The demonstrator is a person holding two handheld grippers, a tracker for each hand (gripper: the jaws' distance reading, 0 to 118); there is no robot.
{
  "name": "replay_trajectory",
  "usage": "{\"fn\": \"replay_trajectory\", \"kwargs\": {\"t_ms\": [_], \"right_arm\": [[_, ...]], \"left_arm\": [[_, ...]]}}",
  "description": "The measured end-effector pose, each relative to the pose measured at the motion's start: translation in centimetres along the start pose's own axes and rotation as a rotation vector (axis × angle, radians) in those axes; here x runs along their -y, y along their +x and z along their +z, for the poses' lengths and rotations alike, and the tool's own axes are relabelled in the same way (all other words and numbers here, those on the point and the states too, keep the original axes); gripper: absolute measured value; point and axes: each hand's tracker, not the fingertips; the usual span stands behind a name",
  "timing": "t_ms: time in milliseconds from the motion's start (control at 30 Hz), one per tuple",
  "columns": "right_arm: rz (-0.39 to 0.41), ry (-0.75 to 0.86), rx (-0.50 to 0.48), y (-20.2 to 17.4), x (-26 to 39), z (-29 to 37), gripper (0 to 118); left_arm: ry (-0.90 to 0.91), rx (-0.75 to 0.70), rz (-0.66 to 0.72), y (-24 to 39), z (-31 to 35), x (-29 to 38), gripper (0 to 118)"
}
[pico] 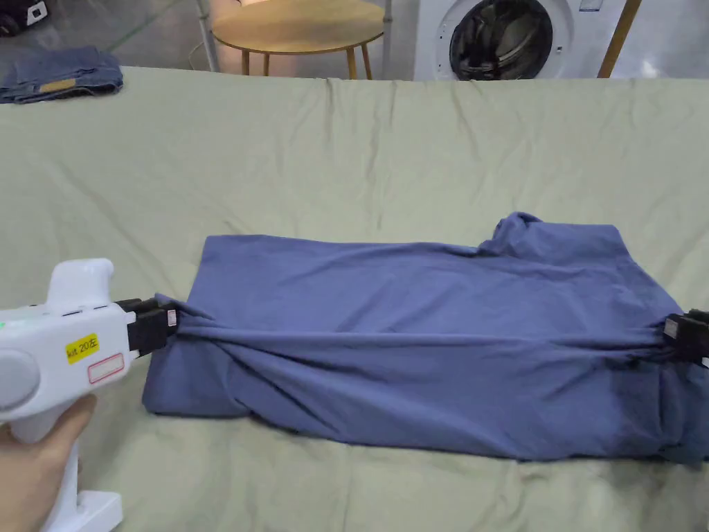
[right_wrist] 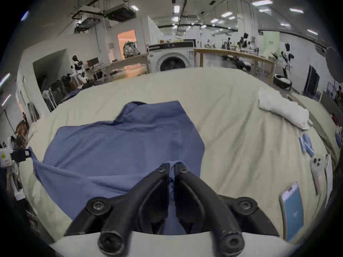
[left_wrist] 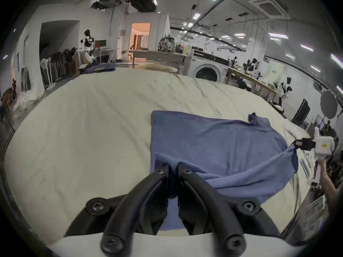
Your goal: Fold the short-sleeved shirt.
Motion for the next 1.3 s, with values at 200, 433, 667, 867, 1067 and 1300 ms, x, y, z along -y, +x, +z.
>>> {"fn": "replay_trajectory", "kwargs": {"t_ms": [200,433,667,867,1067,1300], "right_arm": [[-0.019,-0.071,0.037,0.8,0.6,-4.6,23],[0.047,0.143,0.012,1.0,0.9,3.3,45],[0.143,0.297,-0.042,-3.8,4.1,14.9,19],[0.145,0.282,-0.114,-6.6,7.9,17.2,0],[0.115,0.287,-0.099,-7.8,10.3,18.8,0],[0.037,0.271,-0.133,-6.4,10.5,18.7,0]], "left_arm": [[-0.072,-0.05,0.051,-0.7,-5.1,-1.6,40],[0.156,0.029,-0.074,1.4,5.2,0.7,50],[0.373,-0.016,-0.222,9.0,17.5,5.9,50],[0.327,0.079,-0.143,8.7,19.4,8.3,0],[0.267,0.012,-0.113,8.9,19.9,10.4,0],[0.181,-0.043,-0.065,6.3,15.4,7.7,32]]}}
